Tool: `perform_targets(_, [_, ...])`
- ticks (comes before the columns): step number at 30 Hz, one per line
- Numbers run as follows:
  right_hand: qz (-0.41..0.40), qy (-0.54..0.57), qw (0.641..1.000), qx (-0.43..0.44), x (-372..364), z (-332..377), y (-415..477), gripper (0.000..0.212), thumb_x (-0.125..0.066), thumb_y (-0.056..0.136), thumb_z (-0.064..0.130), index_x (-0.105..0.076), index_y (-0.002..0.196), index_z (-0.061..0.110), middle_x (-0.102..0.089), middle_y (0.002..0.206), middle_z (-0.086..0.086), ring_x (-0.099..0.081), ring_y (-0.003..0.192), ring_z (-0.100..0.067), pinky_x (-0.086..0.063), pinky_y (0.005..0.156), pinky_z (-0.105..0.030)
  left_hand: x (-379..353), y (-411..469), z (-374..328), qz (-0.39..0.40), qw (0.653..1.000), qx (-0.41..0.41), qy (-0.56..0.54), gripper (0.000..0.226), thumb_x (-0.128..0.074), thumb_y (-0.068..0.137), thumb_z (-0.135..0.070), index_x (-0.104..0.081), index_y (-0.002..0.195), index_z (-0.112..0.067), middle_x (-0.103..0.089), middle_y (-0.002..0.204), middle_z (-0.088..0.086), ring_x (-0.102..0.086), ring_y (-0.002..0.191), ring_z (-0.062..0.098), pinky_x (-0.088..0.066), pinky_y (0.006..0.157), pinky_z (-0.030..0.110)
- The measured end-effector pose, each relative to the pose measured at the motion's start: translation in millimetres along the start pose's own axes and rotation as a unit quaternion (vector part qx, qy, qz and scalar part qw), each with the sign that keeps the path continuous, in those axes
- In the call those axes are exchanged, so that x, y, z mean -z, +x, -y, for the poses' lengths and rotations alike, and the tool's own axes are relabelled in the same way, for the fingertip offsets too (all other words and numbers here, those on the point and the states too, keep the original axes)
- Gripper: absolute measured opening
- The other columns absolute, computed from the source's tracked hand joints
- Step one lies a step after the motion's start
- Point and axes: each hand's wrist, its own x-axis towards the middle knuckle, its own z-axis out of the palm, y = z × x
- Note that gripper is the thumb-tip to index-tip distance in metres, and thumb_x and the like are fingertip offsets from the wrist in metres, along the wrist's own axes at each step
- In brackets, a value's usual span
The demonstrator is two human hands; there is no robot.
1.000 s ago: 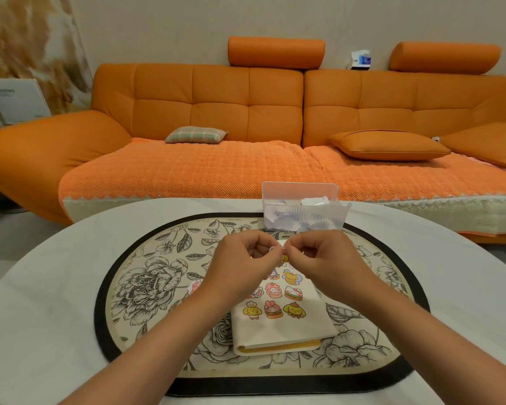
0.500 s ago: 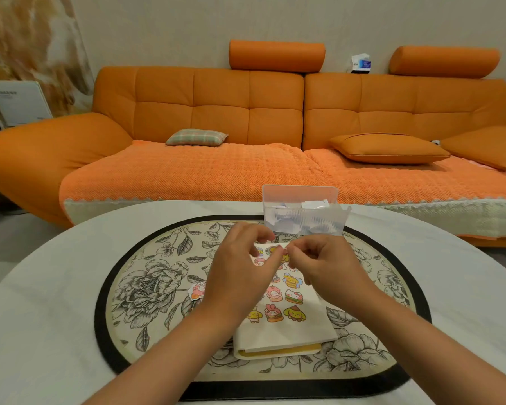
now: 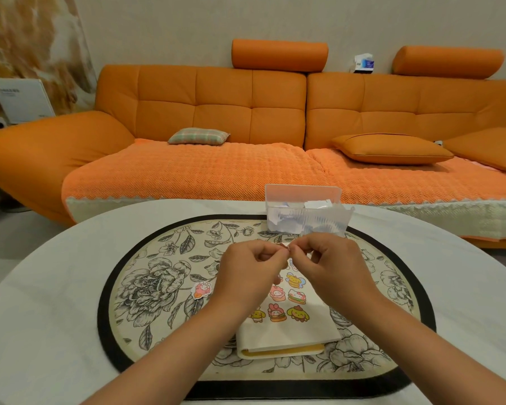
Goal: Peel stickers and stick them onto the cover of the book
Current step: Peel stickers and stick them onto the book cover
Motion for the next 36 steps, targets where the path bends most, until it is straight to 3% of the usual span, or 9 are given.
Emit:
perform_targets(5, [-0.009, -0.021, 1.0, 0.015, -0.6, -0.8, -1.1, 0.011, -0.067, 0.089, 0.031, -0.075, 0.083, 0.035, -0.058, 0.062, 0.026, -0.056, 0.064, -0.002, -0.035, 0.054, -0.02, -0.3, -0.3, 0.5, 0.013, 1.0, 0.005, -0.007, 0.012, -0.07, 0.09, -0.028, -0.078, 0.082, -0.023, -0.074, 0.072, -0.005, -0.07, 0.059, 0.01, -0.043, 0.046, 0.016])
perform_targets(15, [-0.003, -0.019, 1.0, 0.009, -1.6, 4.1, -3.2, 0.011, -0.069, 0.089, 0.031, -0.076, 0.081, 0.032, -0.058, 0.06, 0.028, -0.058, 0.065, -0.002, -0.032, 0.054, -0.013, -3.3, -0.6, 4.6, -0.008, 1.0, -0.005, -0.007, 0.012, -0.07, 0.087, -0.02, -0.072, 0.075, -0.019, -0.067, 0.059, -0.001, -0.058, 0.049, 0.003, -0.04, 0.044, 0.015])
perform_targets(22, [0.035, 0.092, 0.992, -0.082, 0.5, 9.8, -3.2, 0.016, -0.068, 0.09, 0.022, -0.077, 0.078, 0.028, -0.058, 0.05, 0.023, -0.05, 0.045, -0.002, -0.036, 0.048, -0.011, -3.1, 3.0, 9.1, -0.001, 0.999, -0.034, -0.01, 0.016, -0.07, 0.086, -0.017, -0.07, 0.071, -0.021, -0.067, 0.061, 0.0, -0.06, 0.055, 0.009, -0.045, 0.049, 0.018])
perform_targets(27, [0.057, 0.197, 0.965, -0.161, 2.6, 13.1, -0.4, 0.019, -0.066, 0.088, 0.012, -0.077, 0.072, 0.014, -0.064, 0.054, 0.002, -0.05, 0.044, -0.005, -0.045, 0.048, -0.017, -1.1, 5.8, 10.9, 0.019, 0.999, -0.048, -0.001, 0.018, -0.069, 0.086, -0.014, -0.069, 0.07, -0.023, -0.069, 0.066, 0.006, -0.059, 0.055, 0.011, -0.049, 0.054, 0.025])
perform_targets(31, [0.092, 0.264, 0.936, -0.212, 8.4, 12.9, 2.4, 0.019, -0.073, 0.088, 0.022, -0.076, 0.073, 0.011, -0.068, 0.065, -0.015, -0.049, 0.045, -0.012, -0.036, 0.043, -0.016, 1.6, 8.7, 11.2, 0.035, 0.997, -0.074, 0.014, 0.014, -0.069, 0.086, -0.017, -0.071, 0.073, -0.023, -0.068, 0.069, 0.012, -0.057, 0.057, 0.013, -0.051, 0.056, 0.037])
perform_targets(34, [0.103, 0.28, 0.93, -0.215, 9.5, 11.8, 3.1, 0.019, -0.072, 0.09, 0.023, -0.076, 0.077, 0.01, -0.071, 0.068, -0.005, -0.051, 0.045, -0.012, -0.035, 0.043, -0.02, 2.9, 9.5, 11.6, 0.04, 0.996, -0.083, 0.015, 0.012, -0.068, 0.085, -0.022, -0.069, 0.074, -0.025, -0.066, 0.068, 0.011, -0.056, 0.058, 0.014, -0.052, 0.058, 0.04])
perform_targets(36, [0.099, 0.281, 0.931, -0.209, 8.6, 11.2, 2.8, 0.019, -0.07, 0.091, 0.021, -0.076, 0.077, 0.01, -0.072, 0.071, -0.004, -0.051, 0.046, -0.013, -0.035, 0.043, -0.021, 2.6, 9.5, 11.5, 0.042, 0.996, -0.078, 0.008, 0.015, -0.069, 0.086, -0.021, -0.068, 0.071, -0.024, -0.065, 0.064, 0.006, -0.056, 0.057, 0.012, -0.05, 0.056, 0.035])
